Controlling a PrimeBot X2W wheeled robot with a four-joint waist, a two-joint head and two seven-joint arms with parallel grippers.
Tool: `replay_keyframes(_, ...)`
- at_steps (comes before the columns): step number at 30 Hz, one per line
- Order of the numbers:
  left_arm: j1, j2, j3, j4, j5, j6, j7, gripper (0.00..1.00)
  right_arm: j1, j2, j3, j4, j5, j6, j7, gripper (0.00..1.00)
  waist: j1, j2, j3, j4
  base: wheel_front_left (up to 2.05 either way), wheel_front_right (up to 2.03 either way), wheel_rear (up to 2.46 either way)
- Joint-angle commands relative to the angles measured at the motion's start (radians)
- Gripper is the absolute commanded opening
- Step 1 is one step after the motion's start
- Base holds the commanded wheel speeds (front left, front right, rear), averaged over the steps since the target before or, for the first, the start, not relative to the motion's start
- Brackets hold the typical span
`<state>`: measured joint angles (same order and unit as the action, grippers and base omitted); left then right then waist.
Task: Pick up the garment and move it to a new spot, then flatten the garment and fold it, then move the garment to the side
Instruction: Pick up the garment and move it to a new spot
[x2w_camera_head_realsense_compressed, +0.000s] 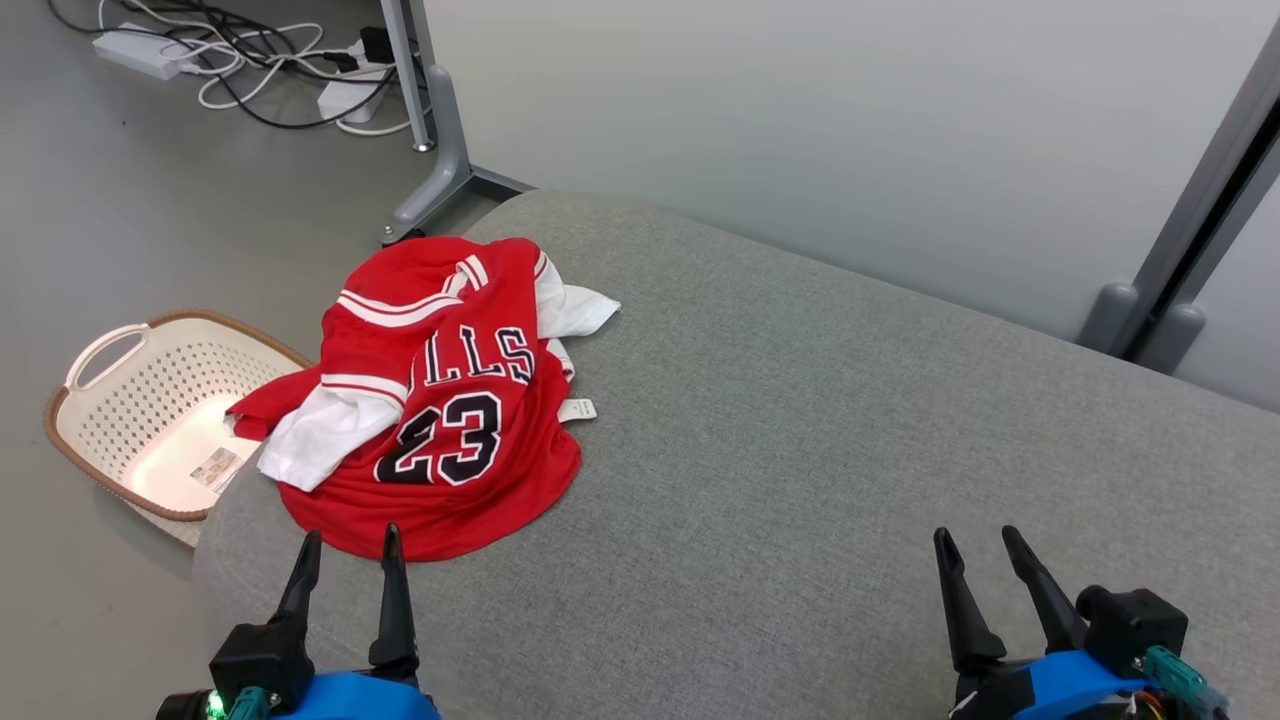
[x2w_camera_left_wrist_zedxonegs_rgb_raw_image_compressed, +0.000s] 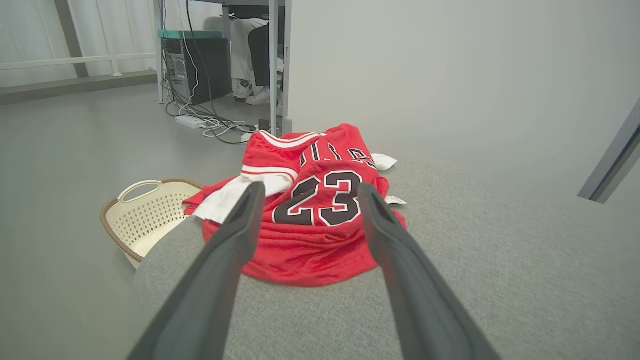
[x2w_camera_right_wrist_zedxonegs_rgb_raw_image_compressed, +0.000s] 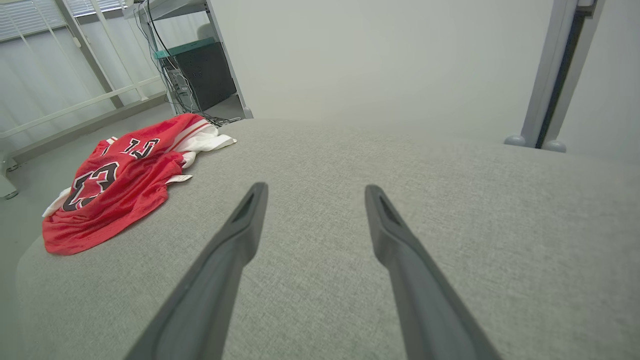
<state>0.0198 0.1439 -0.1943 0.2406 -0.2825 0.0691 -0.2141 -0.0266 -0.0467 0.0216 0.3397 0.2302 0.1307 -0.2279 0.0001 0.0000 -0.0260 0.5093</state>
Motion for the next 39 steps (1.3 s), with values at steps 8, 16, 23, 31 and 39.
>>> replay_keyframes(8,0.027,-0.005,0.025,-0.038,-0.017,0.03,-0.022,1.0,-0.055,-0.006,0.035,0.012,-0.009,0.0,0.012,1.0,-0.0001,0.0,0.03,0.021,0.0,0.0,0.0)
replay_keyframes(16,0.023,0.002,0.038,-0.054,-0.034,0.036,-0.013,1.0,-0.062,-0.006,0.027,0.024,-0.01,0.0,0.007,1.0,-0.0001,0.0,0.037,0.021,0.0,0.0,0.0)
replay_keyframes(23,-0.041,0.044,0.104,-0.186,-0.097,0.04,0.078,1.0,-0.031,-0.006,-0.012,0.011,-0.018,0.0,0.003,1.0,-0.0001,0.0,0.054,0.019,0.0,0.0,0.0)
replay_keyframes(31,-0.204,0.167,0.208,-0.287,-0.193,0.046,0.325,1.0,-0.053,-0.006,-0.024,-0.047,-0.052,0.0,0.024,1.0,-0.0001,0.0,0.141,-0.06,0.0,0.0,0.0)
replay_keyframes(39,-0.389,0.222,0.278,-0.072,-0.341,0.032,0.516,1.0,-0.079,-0.006,-0.02,-0.11,-0.083,0.0,0.058,1.0,-0.0001,0.0,0.236,-0.193,0.0,0.0,0.0)
